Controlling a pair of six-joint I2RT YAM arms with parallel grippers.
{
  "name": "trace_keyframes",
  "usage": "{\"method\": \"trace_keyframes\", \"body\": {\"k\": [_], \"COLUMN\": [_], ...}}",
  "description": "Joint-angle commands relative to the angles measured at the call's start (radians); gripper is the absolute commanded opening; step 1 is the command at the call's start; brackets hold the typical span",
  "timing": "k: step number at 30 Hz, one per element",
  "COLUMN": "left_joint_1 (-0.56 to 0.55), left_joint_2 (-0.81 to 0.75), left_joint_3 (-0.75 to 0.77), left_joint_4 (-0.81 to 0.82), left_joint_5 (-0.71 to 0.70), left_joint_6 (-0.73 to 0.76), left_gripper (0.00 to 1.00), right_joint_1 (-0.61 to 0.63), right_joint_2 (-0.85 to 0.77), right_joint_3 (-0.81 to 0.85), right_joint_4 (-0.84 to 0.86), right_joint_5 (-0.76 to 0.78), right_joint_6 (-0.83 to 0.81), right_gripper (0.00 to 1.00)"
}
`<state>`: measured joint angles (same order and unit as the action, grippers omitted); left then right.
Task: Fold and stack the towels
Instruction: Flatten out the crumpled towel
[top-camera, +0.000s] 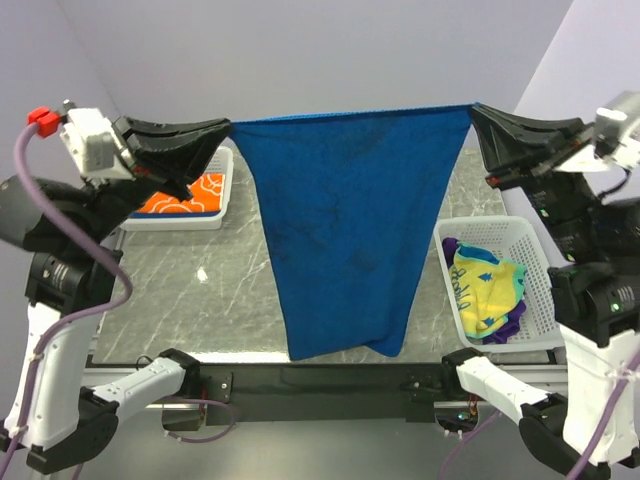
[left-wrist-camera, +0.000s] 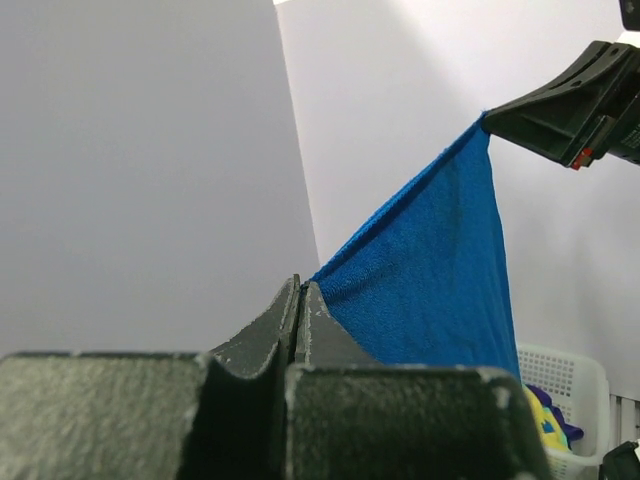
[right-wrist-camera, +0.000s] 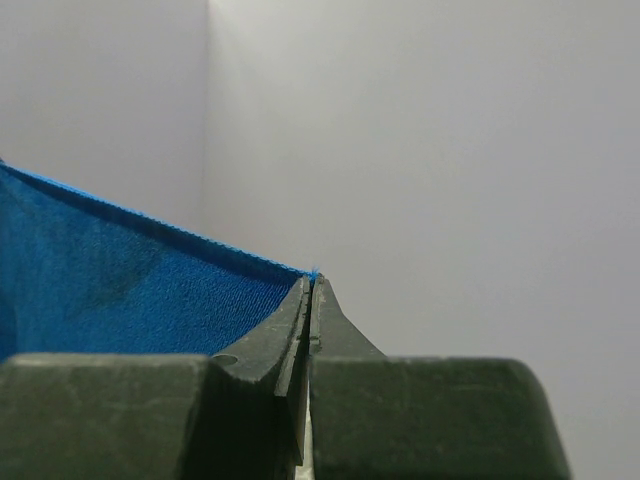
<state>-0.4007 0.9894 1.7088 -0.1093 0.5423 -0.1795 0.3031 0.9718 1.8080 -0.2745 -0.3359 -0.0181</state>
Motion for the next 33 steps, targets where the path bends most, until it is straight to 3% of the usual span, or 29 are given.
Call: {"method": "trace_keyframes", "body": {"k": [1,11,24,33], "left_joint_1": [0.02,0.02,0.02,0.022], "left_joint_2": [0.005,0.124,-0.018,-0.018], "left_joint_3": [-0.002,0.285,0.239,0.235], "left_joint_4": [0.062,0.025,0.016,0.037], "left_joint_5": [-0.15,-0.116,-0.056,-0.025], "left_joint_6": [0.003,0.031,0.006,-0.031], "left_gripper": [0.0,0.0,0.0,0.0], "right_joint_1": [-0.025,-0.025,-0.025,-0.027], "right_joint_2": [0.018,0.133,-0.004,0.014], "right_joint_3": [-0.027,0.234,0.185,0.234], "right_joint_4": [0.089,0.038,0.055,0.046], "right_joint_5": [0.212,0.192,0.107,0.077], "right_joint_6": [-0.052,-0.106,-0.074,-0.049], "right_gripper": [0.0,0.0,0.0,0.0]}}
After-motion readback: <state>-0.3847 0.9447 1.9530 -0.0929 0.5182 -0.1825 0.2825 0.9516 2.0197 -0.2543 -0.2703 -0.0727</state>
